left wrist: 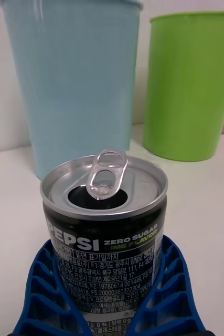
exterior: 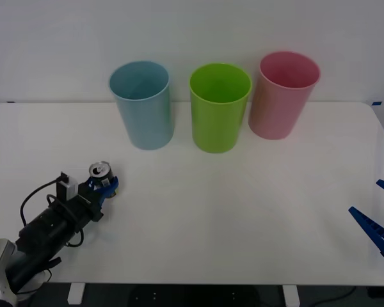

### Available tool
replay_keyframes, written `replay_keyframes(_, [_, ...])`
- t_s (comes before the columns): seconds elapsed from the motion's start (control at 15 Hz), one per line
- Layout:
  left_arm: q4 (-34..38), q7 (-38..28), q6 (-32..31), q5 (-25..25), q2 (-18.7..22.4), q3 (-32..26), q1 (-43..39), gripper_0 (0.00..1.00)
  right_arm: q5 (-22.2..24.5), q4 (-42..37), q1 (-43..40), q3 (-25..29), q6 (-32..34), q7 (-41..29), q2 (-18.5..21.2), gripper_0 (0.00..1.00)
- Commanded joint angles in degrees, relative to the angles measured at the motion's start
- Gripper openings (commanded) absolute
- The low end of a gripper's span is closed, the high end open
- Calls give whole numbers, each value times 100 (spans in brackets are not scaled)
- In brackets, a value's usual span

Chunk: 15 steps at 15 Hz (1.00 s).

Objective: Grasp the object on the table and drop it into the matching bin: aluminum can to the light blue bin, PET bottle to the pink bin.

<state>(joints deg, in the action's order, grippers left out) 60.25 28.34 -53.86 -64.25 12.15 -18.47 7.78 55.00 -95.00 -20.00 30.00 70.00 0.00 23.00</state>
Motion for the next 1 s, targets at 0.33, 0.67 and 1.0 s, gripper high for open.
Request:
replay_keyframes(0.33, [1164, -672, -265, 220, 51, -210, -540, 0, 0, 0, 0, 0, 0, 0, 0, 100])
replay_keyframes(0.67, [2219, -1929, -256, 185, 165, -298, -795, 0, 0, 0, 0, 0, 0, 0, 0, 100])
replay_keyframes(1.0, [2816, -3010, -186, -264, 183, -412, -514, 0, 0, 0, 0, 0, 0, 0, 0, 100])
